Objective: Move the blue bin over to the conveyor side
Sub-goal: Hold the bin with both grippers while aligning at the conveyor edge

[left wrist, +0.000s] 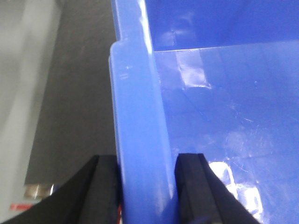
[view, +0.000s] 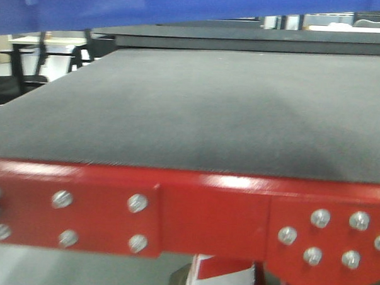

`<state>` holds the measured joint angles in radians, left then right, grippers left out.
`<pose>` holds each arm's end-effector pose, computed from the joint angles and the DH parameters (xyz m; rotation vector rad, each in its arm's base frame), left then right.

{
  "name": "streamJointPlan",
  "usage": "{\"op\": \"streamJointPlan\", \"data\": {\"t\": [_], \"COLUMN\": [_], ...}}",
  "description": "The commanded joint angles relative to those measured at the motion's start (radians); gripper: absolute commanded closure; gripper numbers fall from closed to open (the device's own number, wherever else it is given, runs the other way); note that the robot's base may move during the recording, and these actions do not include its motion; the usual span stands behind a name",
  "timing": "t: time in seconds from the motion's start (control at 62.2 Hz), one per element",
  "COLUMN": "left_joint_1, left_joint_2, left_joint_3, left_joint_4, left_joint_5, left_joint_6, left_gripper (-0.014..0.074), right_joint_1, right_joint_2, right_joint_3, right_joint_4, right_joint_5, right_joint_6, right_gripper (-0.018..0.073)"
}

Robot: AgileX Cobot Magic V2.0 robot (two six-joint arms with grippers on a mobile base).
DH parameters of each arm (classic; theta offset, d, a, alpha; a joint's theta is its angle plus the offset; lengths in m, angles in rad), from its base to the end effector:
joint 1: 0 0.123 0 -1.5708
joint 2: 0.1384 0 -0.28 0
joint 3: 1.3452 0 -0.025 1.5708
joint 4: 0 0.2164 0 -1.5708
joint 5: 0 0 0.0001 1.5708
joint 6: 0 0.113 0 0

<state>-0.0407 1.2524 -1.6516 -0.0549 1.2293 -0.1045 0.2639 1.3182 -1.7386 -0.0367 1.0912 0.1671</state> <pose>0.2122 -0.0145 0.4454 -0.0689 2.3152 -0.1429 0.2319 0.0589 0.4659 -0.1039 2.1584 0.2046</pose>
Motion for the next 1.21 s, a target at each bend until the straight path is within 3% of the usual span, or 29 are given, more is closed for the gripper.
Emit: {"op": "streamJointPlan", "data": {"t": [0.0, 1.19], "left_joint_1": [-0.003, -0.003], "left_joint_2": [-0.019, -0.019], "left_joint_3": [-0.013, -0.013], "left_joint_4": [-0.003, -0.003], "left_joint_5": [-0.074, -0.074], "left_joint_6": [0.016, 0.016], "left_gripper": [0.0613, 0.0613], "right_joint_1": [0.0, 0.0], "right_joint_2": [-0.026, -0.026], "right_joint_3": [-0.015, -0.015], "right_joint_4": [-0.04, -0.04], "right_joint_5": [-0.113, -0.113], "right_joint_6": [-0.006, -0.006], "right_gripper": [0.064, 0.064]}}
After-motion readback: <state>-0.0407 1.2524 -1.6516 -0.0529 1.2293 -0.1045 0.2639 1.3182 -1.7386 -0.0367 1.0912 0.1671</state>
